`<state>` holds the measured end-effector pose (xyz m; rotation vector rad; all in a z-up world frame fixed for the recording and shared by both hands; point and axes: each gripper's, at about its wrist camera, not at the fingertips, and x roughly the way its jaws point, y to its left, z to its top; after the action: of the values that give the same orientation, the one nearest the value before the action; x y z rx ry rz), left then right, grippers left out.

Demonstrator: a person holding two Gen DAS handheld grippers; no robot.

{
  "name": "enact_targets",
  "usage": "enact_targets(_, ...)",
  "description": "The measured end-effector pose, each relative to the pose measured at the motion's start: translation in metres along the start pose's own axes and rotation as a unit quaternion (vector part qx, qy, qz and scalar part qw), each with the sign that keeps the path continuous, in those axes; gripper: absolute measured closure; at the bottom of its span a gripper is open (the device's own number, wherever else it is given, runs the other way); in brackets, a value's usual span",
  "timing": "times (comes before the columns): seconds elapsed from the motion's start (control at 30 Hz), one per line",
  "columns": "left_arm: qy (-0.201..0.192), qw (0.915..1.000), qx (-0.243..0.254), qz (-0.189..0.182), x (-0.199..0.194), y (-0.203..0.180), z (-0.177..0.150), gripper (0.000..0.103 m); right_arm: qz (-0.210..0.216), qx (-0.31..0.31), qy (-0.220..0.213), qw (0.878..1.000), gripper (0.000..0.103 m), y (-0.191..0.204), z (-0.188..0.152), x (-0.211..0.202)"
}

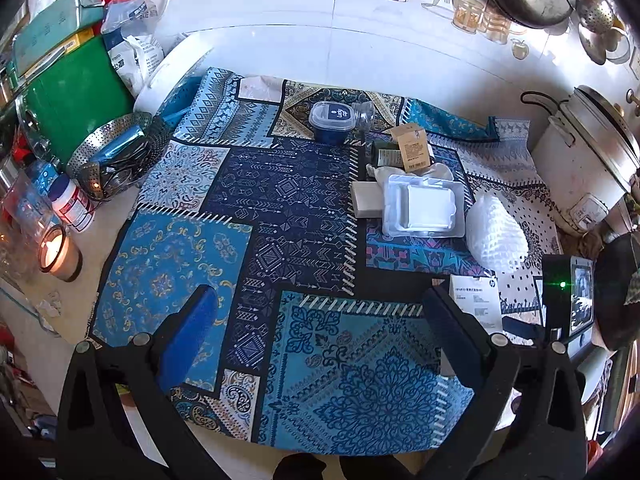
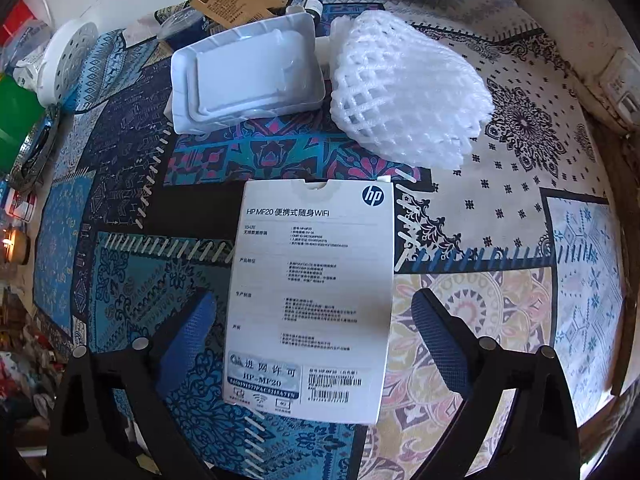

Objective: Collect trash
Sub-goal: 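Move both tools to the counter and grasp the white HP card with the right tool, then grasp the white foam mesh net with the left tool while the right tool holds the HP card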

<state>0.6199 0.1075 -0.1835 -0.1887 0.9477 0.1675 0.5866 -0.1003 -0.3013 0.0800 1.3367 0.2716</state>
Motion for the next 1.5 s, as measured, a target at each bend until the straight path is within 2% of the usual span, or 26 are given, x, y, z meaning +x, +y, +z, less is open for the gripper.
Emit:
enact_targets(0.1, 0.001, 1.0, 0.0, -0.002, 0.011, -0.016, 0.013, 0.0, 0.046, 0.008, 0.019, 0.999, 0.023, -0.013, 0.002, 0.001)
enact_targets(0.23, 0.009, 0.9998, 0.011, -0.017, 0.026, -0.046, 0.026, 0.0, 0.083, 0.009, 0.025, 0.996, 0.023, -0.033, -0.003, -0.011)
enact_targets(0.37, 0.024, 0.9985, 0.032, -0.038, 0.044, -0.083, 0.032, 0.0, 0.093, 0.008, 0.009, 0.996, 0.023, -0.067, -0.007, -0.04)
enact_targets(0.57, 0.058, 0.9936, 0.047, -0.084, 0.082, -0.139, 0.034, 0.0, 0.063, 0.059, -0.04, 0.995, 0.023, -0.15, -0.005, -0.081)
enact_targets(0.7, 0.089, 0.9884, 0.053, -0.111, 0.114, -0.174, 0.032, 0.0, 0.02, 0.091, -0.077, 0.993, 0.023, -0.177, 0.008, -0.093)
enact_targets(0.8, 0.11, 0.9864, 0.052, -0.11, 0.137, -0.194, 0.03, 0.0, 0.006, 0.104, -0.097, 0.99, 0.023, -0.191, 0.015, -0.101)
enact_targets(0.97, 0.13, 0.9863, 0.024, -0.099, 0.162, -0.208, 0.027, 0.0, 0.01, 0.111, -0.107, 0.988, 0.023, -0.211, 0.022, -0.104)
enact_targets(1.03, 0.135, 0.9854, 0.007, -0.104, 0.166, -0.21, 0.025, 0.004, 0.012, 0.103, -0.109, 0.989, 0.023, -0.214, 0.021, -0.105)
enact_targets(1.1, 0.139, 0.9847, 0.003, -0.105, 0.17, -0.215, 0.024, 0.017, 0.016, 0.096, -0.109, 0.989, 0.023, -0.216, 0.02, -0.105)
enact_targets(1.17, 0.143, 0.9846, 0.004, -0.101, 0.173, -0.221, 0.022, 0.023, 0.021, 0.09, -0.107, 0.99, 0.023, -0.218, 0.022, -0.103)
enact_targets(1.27, 0.128, 0.9874, 0.008, -0.094, 0.169, -0.228, 0.02, 0.033, 0.025, 0.082, -0.106, 0.991, 0.023, -0.218, 0.022, -0.102)
enact_targets(1.4, 0.117, 0.9875, 0.013, -0.104, 0.162, -0.232, 0.019, 0.052, 0.029, 0.078, -0.11, 0.99, 0.023, -0.218, 0.02, -0.105)
enact_targets(1.5, 0.11, 0.9871, 0.008, -0.116, 0.152, -0.228, 0.018, 0.061, 0.031, 0.078, -0.112, 0.99, 0.023, -0.215, 0.016, -0.107)
